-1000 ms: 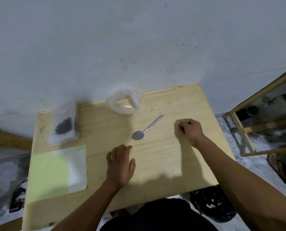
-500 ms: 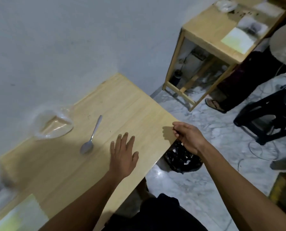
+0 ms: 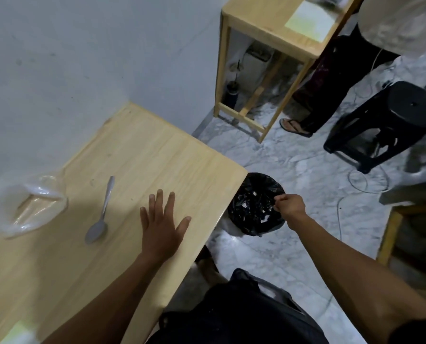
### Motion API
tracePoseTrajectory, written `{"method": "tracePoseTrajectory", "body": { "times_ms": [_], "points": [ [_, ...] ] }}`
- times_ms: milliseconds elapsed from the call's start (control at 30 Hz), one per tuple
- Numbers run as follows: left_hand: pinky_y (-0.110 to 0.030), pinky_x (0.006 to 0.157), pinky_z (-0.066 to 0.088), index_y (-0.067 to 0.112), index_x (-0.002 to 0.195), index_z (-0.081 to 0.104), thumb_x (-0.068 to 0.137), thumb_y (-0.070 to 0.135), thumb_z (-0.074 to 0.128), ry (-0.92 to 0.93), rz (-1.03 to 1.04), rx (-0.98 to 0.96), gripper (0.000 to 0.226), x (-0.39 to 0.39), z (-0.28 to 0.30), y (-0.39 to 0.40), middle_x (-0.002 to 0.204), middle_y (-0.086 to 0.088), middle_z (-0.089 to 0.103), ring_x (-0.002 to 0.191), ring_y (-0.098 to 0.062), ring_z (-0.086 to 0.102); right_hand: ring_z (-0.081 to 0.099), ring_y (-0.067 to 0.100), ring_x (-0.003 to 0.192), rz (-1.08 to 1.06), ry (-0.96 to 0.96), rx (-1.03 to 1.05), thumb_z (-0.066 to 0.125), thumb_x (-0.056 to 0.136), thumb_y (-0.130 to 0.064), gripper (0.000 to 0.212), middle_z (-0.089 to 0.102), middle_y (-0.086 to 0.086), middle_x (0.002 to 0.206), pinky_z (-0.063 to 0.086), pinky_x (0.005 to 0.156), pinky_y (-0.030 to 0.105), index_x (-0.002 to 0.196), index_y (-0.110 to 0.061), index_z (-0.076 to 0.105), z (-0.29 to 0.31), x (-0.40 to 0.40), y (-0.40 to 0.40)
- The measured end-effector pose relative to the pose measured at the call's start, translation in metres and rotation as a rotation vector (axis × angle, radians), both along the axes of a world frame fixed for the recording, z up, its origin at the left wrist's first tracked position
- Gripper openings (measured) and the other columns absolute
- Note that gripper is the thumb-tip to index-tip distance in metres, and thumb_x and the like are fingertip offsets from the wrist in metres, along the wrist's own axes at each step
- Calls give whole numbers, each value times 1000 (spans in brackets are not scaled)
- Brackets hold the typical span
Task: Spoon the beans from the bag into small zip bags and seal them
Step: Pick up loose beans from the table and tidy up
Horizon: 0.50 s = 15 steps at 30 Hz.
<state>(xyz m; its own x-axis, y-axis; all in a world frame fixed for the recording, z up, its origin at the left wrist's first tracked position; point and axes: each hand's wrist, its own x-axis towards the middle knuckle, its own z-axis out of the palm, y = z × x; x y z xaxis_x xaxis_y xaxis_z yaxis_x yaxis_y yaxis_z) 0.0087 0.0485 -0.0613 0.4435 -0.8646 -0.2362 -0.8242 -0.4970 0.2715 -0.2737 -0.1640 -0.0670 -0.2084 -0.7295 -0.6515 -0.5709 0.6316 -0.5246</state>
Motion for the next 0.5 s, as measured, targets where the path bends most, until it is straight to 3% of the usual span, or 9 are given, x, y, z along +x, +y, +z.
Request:
{"method": "tracePoseTrajectory", "body": {
  "times_ms": [133, 233, 367, 500],
  "points": [
    [-49, 119, -3, 24, 155, 8, 85, 70, 20, 15, 1, -1, 84, 1, 0, 1, 164, -7, 0, 151, -27, -6, 60, 30, 80, 6, 45, -65, 56, 91, 2, 19, 67, 17, 98, 56, 81, 39, 93, -10, 71, -5, 1, 0],
    [-49, 119, -2, 25, 155, 6, 86, 70, 19, 22, -5, 0, 83, 2, -1, 1, 164, -6, -1, 151, -26, -8, 62, 30, 90, -56, -37, -59, 56, 92, -10, 26, 68, 14, 108, 54, 92, 42, 114, -9, 70, -10, 2, -2],
    [-49, 119, -3, 25, 155, 5, 86, 70, 18, 47, -7, 5, 83, 3, 0, 1, 164, -5, -4, 150, -25, -10, 64, 33, 105, -152, -163, -14, 58, 85, -28, 36, 69, 9, 114, 52, 97, 48, 119, -20, 68, -23, -1, -6],
    [-48, 119, -5, 26, 155, 4, 85, 71, 18, 57, -6, 11, 85, 3, 1, 2, 164, -4, -6, 150, -24, -12, 60, 29, 113, -160, -236, -29, 54, 91, -29, 38, 64, 7, 125, 48, 102, 48, 128, -21, 62, -14, 8, -3]
  ]
}}
